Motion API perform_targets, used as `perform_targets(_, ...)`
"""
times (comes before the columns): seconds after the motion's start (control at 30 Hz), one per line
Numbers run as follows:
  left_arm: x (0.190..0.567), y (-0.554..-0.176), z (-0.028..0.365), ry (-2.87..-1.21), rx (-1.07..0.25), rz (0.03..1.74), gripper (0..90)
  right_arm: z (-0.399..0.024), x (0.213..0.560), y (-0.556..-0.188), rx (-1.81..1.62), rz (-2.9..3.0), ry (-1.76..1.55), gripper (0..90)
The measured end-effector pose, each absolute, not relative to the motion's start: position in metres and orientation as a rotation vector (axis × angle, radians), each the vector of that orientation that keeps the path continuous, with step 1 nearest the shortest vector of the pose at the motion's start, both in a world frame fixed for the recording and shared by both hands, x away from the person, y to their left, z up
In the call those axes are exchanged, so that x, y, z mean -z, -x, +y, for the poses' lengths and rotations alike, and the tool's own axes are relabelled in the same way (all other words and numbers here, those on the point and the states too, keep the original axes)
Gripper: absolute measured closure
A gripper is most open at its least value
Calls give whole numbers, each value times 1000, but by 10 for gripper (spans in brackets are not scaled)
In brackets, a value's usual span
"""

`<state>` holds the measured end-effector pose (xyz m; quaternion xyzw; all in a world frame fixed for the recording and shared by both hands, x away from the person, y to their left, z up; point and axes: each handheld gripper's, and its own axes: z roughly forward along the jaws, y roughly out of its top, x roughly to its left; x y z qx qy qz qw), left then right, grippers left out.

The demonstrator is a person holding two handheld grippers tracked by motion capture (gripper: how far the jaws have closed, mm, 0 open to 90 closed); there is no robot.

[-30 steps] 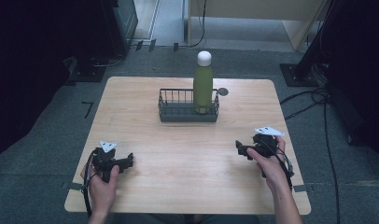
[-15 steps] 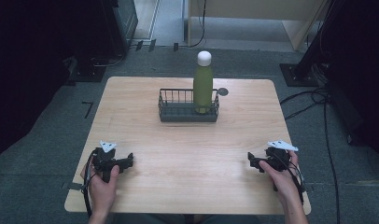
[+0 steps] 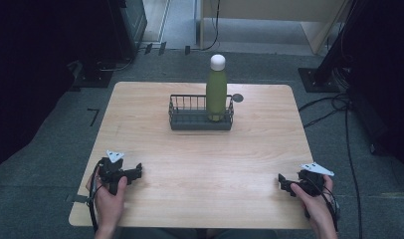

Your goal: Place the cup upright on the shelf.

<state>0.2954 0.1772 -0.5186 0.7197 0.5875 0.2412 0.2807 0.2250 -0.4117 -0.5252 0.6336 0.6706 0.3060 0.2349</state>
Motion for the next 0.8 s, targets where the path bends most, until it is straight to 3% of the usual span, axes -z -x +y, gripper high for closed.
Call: perform_targets(0.8, 519, -295, 177, -1929, -646, 1575, 0, -411, 528, -220, -788, 1807, -1728, 0)
